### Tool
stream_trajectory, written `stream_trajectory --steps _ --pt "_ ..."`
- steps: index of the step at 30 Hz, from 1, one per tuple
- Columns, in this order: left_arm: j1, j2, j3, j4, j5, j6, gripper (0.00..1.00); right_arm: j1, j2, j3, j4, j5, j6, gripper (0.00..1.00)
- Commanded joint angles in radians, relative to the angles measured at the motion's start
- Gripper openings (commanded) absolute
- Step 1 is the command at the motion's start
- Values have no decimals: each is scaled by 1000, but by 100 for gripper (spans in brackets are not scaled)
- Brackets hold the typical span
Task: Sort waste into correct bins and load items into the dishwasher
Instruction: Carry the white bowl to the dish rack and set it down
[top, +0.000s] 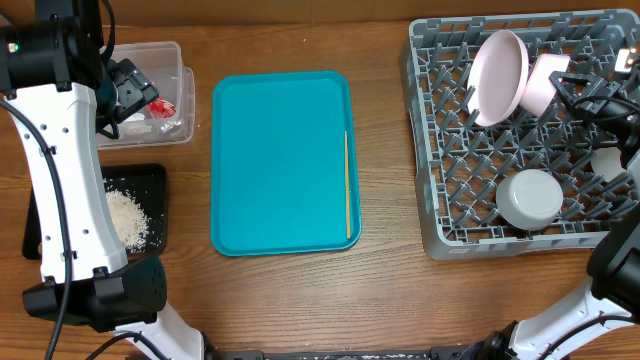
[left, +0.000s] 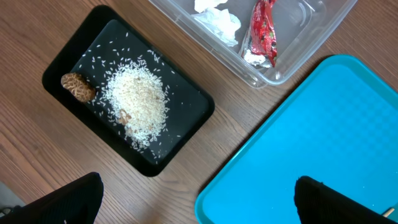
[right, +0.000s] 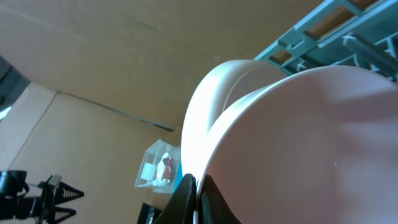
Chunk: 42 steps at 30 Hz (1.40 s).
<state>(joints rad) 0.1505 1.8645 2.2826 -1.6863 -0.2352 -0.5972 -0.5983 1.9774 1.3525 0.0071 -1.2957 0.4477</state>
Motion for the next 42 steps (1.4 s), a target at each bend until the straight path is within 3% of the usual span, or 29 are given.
stream_trajectory --steps 1,13,36,42 --pt "0 -19 -7 0 3 -12 100 -8 0 1 6 9 25 4" --pt "0 -19 -7 0 3 -12 100 -10 0 1 -149 116 -56 4" --pt "0 -19 -7 0 3 -12 100 -86 -15 2 -154 120 -3 6" --pt "0 -19 -7 0 3 -12 100 -138 -82 3 -296 298 -21 9"
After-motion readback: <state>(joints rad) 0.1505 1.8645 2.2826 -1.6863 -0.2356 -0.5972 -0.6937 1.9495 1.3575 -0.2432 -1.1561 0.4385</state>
